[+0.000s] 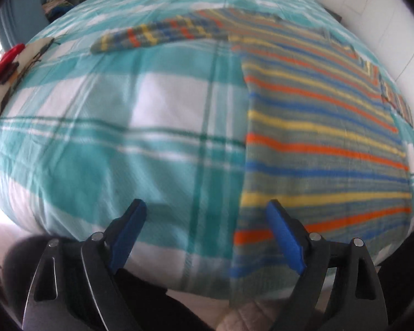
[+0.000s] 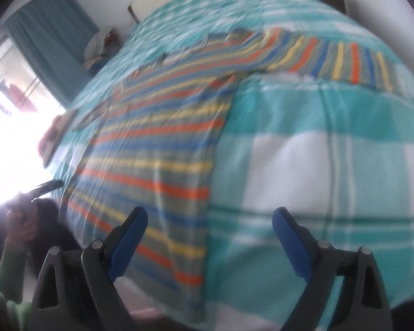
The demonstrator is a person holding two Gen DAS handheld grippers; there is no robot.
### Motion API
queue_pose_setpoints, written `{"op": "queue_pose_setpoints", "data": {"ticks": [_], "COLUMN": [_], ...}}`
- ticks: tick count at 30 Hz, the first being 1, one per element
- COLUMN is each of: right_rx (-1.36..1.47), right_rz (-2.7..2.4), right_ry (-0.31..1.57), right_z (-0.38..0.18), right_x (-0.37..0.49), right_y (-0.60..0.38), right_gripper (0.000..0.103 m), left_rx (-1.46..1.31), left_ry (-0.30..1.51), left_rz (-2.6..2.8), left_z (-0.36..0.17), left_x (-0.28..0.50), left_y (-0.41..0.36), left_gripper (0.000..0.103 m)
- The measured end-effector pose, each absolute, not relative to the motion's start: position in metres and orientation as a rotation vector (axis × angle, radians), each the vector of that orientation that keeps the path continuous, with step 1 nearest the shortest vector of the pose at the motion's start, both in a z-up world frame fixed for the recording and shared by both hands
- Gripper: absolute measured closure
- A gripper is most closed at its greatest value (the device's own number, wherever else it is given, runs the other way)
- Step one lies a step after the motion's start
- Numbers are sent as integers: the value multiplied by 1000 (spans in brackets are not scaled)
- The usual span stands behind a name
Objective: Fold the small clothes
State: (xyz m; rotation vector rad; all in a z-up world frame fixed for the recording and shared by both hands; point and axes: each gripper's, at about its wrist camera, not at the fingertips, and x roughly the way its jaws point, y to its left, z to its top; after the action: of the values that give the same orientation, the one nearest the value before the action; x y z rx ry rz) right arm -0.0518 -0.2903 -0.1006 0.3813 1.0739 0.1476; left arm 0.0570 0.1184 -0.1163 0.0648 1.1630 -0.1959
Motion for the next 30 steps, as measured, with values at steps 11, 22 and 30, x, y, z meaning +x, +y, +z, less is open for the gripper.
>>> {"op": "queue_pose_setpoints", "data": {"ticks": [11, 22, 30], "right_rx": [302, 244, 324], "right_rz": [133, 54, -92], "right_ry": [1266, 1295, 1062], "right_z": [-139, -147, -77], "right_x": [-82, -84, -79], "right_y": [-254, -243, -331], "right_gripper": [98, 82, 46], "left_rx": [37, 164, -19], "left_ry": [1190, 1133, 868], "left_rz": [-248, -171, -222], "left_z": [-121, -112, -27], "left_x": [36, 9, 14], "left_y": [109, 102, 113], "left_gripper": [100, 74, 18]}}
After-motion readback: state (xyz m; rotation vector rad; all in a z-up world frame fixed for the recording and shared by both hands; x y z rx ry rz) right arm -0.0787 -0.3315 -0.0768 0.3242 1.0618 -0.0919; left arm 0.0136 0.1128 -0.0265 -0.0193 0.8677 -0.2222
